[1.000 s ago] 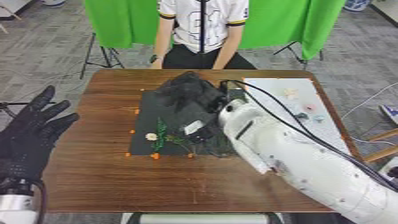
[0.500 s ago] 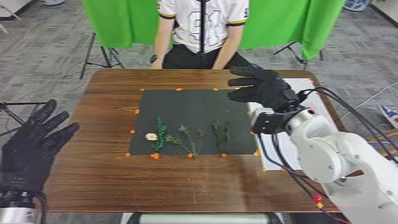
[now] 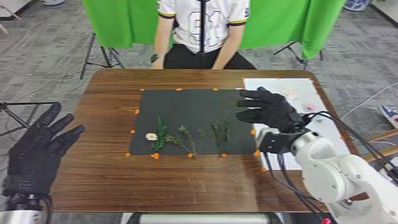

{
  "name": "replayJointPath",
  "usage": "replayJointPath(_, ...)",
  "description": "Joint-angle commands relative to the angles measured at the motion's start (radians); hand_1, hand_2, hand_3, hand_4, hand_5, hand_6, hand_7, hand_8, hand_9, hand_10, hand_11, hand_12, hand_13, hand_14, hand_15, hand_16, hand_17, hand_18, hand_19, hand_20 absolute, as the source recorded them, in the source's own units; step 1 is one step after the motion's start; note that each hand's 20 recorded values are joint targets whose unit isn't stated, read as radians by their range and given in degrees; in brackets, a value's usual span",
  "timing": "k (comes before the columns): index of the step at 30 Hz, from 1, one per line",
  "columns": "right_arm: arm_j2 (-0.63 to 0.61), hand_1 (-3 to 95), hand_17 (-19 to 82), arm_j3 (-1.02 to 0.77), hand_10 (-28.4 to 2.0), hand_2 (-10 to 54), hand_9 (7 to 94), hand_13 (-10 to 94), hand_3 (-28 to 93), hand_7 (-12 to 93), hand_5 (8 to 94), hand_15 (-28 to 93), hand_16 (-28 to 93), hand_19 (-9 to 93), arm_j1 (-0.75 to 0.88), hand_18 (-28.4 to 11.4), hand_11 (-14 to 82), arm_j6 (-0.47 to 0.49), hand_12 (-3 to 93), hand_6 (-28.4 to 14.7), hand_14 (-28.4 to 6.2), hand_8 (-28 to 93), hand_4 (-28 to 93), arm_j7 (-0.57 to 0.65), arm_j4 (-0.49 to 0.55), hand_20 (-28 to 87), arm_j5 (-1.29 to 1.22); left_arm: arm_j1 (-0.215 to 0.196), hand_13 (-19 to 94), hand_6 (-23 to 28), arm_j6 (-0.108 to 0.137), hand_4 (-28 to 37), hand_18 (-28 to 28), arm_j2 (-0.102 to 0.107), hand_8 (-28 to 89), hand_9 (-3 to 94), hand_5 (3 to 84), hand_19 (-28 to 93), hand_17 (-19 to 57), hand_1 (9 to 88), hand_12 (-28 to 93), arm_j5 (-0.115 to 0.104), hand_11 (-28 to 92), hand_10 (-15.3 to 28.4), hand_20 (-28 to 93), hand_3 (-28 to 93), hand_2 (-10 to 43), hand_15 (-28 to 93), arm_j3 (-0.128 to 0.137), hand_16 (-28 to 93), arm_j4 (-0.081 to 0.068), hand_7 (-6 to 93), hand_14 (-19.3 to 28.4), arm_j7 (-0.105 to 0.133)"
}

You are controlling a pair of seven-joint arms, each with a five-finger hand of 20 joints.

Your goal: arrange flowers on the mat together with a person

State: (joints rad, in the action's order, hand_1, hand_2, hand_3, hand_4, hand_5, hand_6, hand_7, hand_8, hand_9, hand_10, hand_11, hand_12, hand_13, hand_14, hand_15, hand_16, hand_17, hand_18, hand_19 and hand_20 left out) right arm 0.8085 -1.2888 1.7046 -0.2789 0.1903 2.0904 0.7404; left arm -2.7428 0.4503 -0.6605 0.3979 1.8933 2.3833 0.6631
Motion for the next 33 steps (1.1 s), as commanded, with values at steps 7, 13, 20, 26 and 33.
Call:
replayJointPath(7,0.011,24.3,12,-0.004,-15.5,-0.4,54.9,47,72,14,53.3,37,12,55,-0.003,-25.6,12.4,-0.001,13.5,0.1,-19.8,-13,-25,-0.005,-0.004,13,-0.012,-0.017,20,3.1,0.02,-24.9,19.4,0.01,-8,27.7,29.5,37,-9.8,20.5,13,-0.016,14,13.4,15,75,5.8,42,-0.006,-3,-0.002,9.1,21.2,0.01)
replayJointPath(13,0.011,24.2,12,-0.001,-15.5,-0.4,55.0,47,72,14,53.3,38,12,55,-0.01,-25.7,12.4,0.0,13.5,0.1,-19.9,-13,-25,0.001,-0.01,14,-0.017,-0.005,20,3.1,0.022,-24.8,19.4,0.008,-8,27.7,29.4,37,-9.8,20.6,13,-0.022,14,13.4,15,75,5.8,43,-0.01,-4,-0.007,9.0,21.3,0.003)
replayJointPath(20,0.007,24.2,12,0.007,-15.5,-0.3,55.2,47,72,14,53.7,38,12,55,-0.014,-25.8,12.5,-0.011,13.5,0.0,-19.9,-13,-25,0.0,-0.011,14,-0.015,-0.01,20,3.2,0.021,-24.8,19.4,-0.009,-8,27.7,29.3,37,-9.8,20.7,13,-0.008,15,13.5,15,75,5.8,43,-0.011,-4,-0.002,9.2,21.4,-0.003)
replayJointPath(26,0.01,24.2,12,0.007,-15.5,-0.3,55.3,47,72,14,53.8,38,12,55,-0.02,-25.9,12.6,-0.009,13.5,0.1,-19.9,-13,-25,0.001,-0.01,14,-0.014,0.001,20,3.2,0.015,-24.7,19.4,-0.021,-8,27.8,29.3,37,-9.8,20.7,12,0.008,15,13.5,15,75,5.9,43,-0.01,-4,-0.001,9.1,21.4,-0.024)
replayJointPath(33,0.009,24.2,12,0.009,-15.5,-0.3,55.4,47,72,14,54.0,38,12,55,-0.023,-25.9,12.6,-0.011,13.5,0.0,-19.9,-13,-25,-0.002,-0.009,14,-0.016,0.006,20,3.3,0.015,-24.7,19.3,-0.022,-8,27.8,29.2,37,-9.7,20.8,12,0.014,15,13.5,15,75,6.0,44,-0.012,-4,0.001,9.2,21.5,-0.031)
